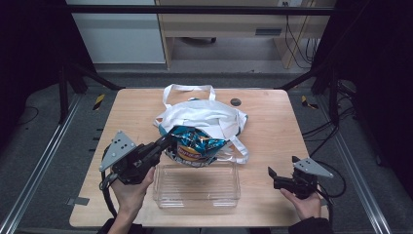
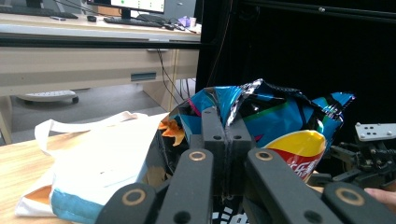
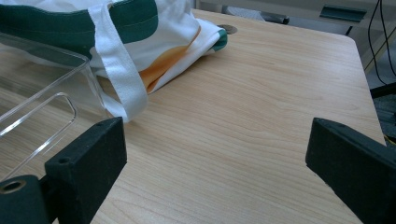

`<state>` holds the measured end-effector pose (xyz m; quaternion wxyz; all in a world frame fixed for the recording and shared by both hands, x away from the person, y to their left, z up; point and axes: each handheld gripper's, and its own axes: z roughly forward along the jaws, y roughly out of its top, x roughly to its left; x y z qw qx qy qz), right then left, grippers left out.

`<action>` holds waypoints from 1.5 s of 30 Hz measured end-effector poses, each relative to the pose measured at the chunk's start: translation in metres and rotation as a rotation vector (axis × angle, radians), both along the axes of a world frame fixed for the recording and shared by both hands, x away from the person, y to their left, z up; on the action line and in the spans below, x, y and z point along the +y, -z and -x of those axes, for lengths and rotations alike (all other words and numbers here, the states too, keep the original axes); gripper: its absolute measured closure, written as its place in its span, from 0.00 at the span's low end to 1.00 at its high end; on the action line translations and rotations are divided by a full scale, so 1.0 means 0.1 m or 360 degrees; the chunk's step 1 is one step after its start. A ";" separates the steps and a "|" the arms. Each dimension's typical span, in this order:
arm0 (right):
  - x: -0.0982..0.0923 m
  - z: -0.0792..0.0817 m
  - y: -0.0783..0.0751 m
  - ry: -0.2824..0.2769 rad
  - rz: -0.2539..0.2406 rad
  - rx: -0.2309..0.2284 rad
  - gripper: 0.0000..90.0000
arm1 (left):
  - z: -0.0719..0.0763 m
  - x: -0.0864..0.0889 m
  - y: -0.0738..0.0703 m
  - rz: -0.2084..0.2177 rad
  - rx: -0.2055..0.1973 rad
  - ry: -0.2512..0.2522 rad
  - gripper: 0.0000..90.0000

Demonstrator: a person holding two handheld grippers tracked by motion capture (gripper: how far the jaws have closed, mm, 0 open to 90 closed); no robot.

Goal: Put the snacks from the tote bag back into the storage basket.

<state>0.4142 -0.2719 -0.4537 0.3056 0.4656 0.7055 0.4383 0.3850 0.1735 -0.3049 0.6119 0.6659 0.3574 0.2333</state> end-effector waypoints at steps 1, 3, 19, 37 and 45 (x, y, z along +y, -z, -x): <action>0.00 0.00 0.00 0.0000 0.0000 0.0000 0.06 | 0.01 0.00 0.00 -0.0001 0.0001 0.0000 1.00; 0.00 0.00 0.00 -0.0002 0.0004 -0.0002 0.06 | 0.03 0.00 0.02 -0.0008 0.0006 0.0001 1.00; 0.00 0.00 0.00 -0.0005 0.0002 -0.0003 0.06 | 0.10 -0.03 0.23 -0.0073 0.0089 0.0011 1.00; 0.00 0.01 0.00 -0.0006 0.0001 -0.0004 0.06 | 0.15 -0.13 0.45 -0.0138 0.0174 0.0051 1.00; 0.00 0.01 0.00 -0.0008 0.0002 -0.0004 0.06 | 0.16 -0.12 0.56 -0.0171 0.0220 0.0040 1.00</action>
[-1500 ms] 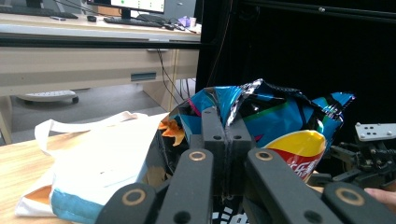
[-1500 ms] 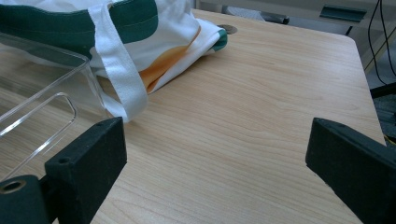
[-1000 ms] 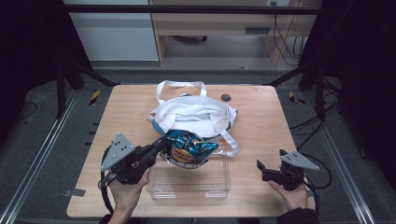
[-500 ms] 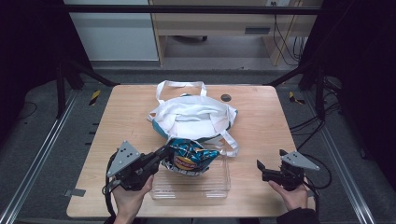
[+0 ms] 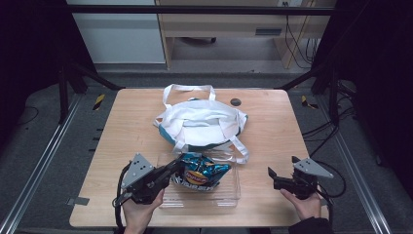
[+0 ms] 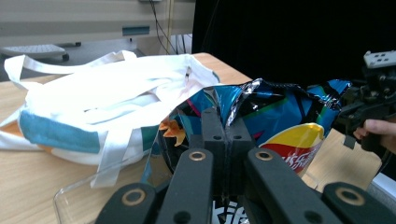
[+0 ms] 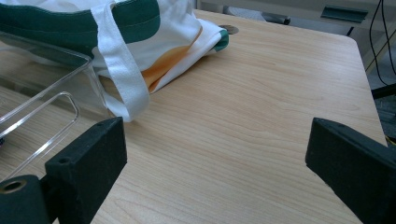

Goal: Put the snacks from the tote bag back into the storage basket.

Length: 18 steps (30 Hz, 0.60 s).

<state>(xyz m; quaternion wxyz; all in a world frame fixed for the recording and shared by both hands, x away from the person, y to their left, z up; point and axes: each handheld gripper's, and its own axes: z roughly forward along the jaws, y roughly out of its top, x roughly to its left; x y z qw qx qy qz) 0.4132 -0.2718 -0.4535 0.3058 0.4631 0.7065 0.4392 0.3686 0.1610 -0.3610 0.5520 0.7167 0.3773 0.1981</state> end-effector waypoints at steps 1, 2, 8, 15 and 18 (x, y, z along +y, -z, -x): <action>0.00 0.00 0.00 0.0000 -0.0001 0.0001 0.06 | 0.00 0.01 0.01 0.0000 0.0009 -0.0003 1.00; 0.00 0.00 0.00 0.0000 -0.0001 0.0001 0.06 | 0.00 0.02 0.02 0.0000 0.0013 -0.0006 1.00; 0.00 0.00 0.00 0.0001 -0.0001 0.0001 0.06 | -0.01 0.01 0.07 0.0005 0.0045 -0.0012 1.00; 0.00 0.00 0.00 -0.0002 0.0002 0.0000 0.06 | -0.03 -0.01 0.11 -0.0005 0.0066 -0.0033 1.00; 0.00 0.00 0.00 -0.0002 0.0002 0.0001 0.06 | -0.04 0.00 0.13 -0.0004 0.0080 -0.0059 1.00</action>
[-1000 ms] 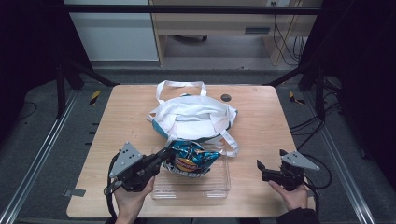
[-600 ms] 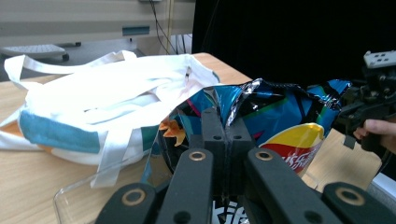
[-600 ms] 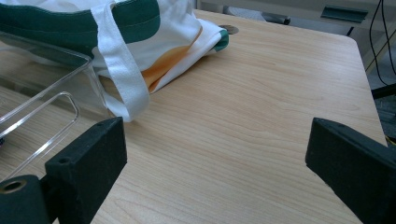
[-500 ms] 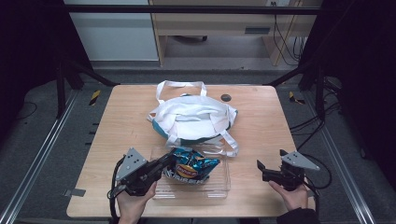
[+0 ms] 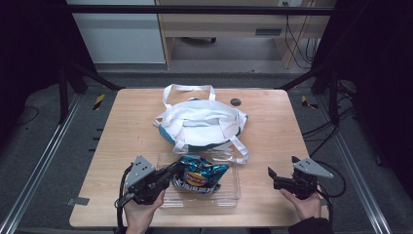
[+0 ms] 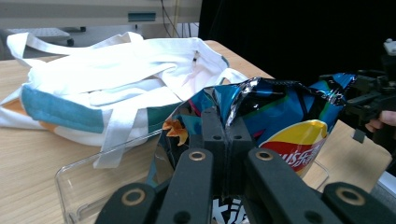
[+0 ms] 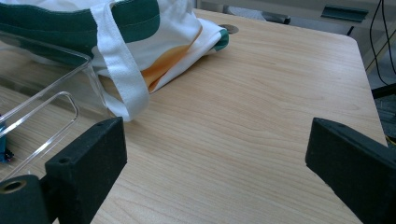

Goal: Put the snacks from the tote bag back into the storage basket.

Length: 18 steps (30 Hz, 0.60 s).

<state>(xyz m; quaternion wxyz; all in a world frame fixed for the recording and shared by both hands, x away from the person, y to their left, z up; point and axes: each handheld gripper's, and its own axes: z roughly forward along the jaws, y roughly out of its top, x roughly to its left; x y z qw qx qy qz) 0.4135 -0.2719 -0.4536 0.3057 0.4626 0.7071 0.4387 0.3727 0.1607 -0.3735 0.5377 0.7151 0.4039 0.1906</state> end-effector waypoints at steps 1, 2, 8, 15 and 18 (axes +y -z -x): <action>0.00 0.00 0.00 0.0001 -0.0003 0.0002 0.06 | -0.01 0.00 0.00 0.0003 0.0006 -0.0006 1.00; 0.00 0.00 0.00 0.0001 -0.0002 0.0000 0.06 | -0.01 0.01 0.01 0.0005 0.0014 -0.0015 1.00; 0.00 0.00 0.00 0.0001 0.0000 0.0002 0.06 | -0.06 0.03 0.05 0.0015 0.0045 -0.0047 1.00; 0.00 -0.01 0.00 0.0001 0.0000 0.0008 0.06 | -0.09 0.02 0.05 0.0025 0.0051 -0.0067 1.00; 0.01 -0.01 0.01 -0.0001 0.0002 0.0012 0.06 | -0.11 0.01 0.05 0.0025 0.0051 -0.0074 1.00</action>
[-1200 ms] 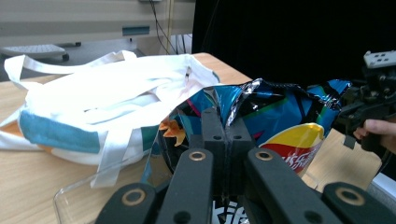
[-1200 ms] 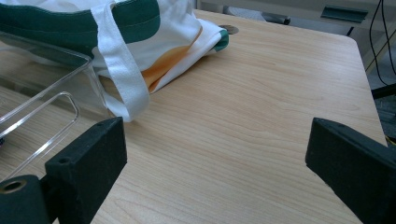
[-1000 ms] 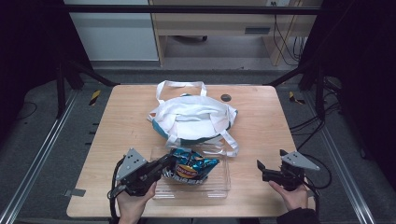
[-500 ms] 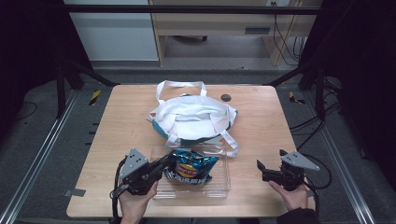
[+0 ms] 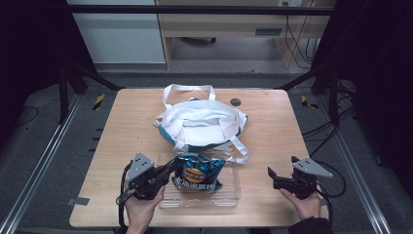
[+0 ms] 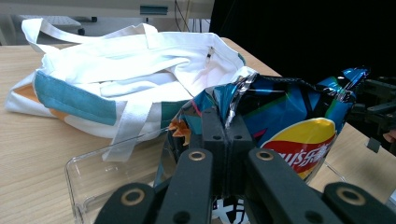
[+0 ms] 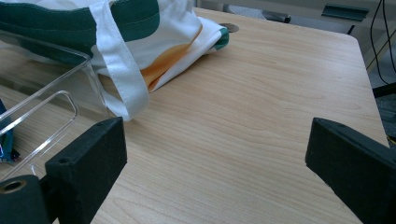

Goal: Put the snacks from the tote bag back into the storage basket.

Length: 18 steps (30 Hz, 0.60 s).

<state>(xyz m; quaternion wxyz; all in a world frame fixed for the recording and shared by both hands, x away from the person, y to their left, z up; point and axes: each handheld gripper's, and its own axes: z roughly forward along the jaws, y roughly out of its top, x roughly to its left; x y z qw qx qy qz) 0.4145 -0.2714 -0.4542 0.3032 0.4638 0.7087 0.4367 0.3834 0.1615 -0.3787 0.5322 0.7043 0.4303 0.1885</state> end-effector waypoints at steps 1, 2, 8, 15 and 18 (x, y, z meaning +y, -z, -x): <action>0.00 0.00 0.00 0.0001 -0.0006 0.0007 0.06 | -0.01 0.00 0.00 0.0000 -0.0002 -0.0004 1.00; 0.00 0.00 0.00 0.0001 -0.0004 0.0008 0.06 | -0.02 -0.01 0.00 -0.0001 -0.0001 -0.0005 1.00; 0.00 -0.01 0.01 0.0002 0.0006 0.0003 0.06 | -0.08 -0.02 0.00 0.0005 0.0001 -0.0019 1.00; 0.00 -0.01 0.01 0.0001 0.0008 0.0002 0.06 | -0.14 -0.03 0.02 -0.0005 -0.0006 -0.0035 1.00; 0.00 -0.01 0.01 0.0001 0.0011 0.0003 0.06 | -0.16 -0.03 0.02 -0.0002 -0.0009 -0.0039 1.00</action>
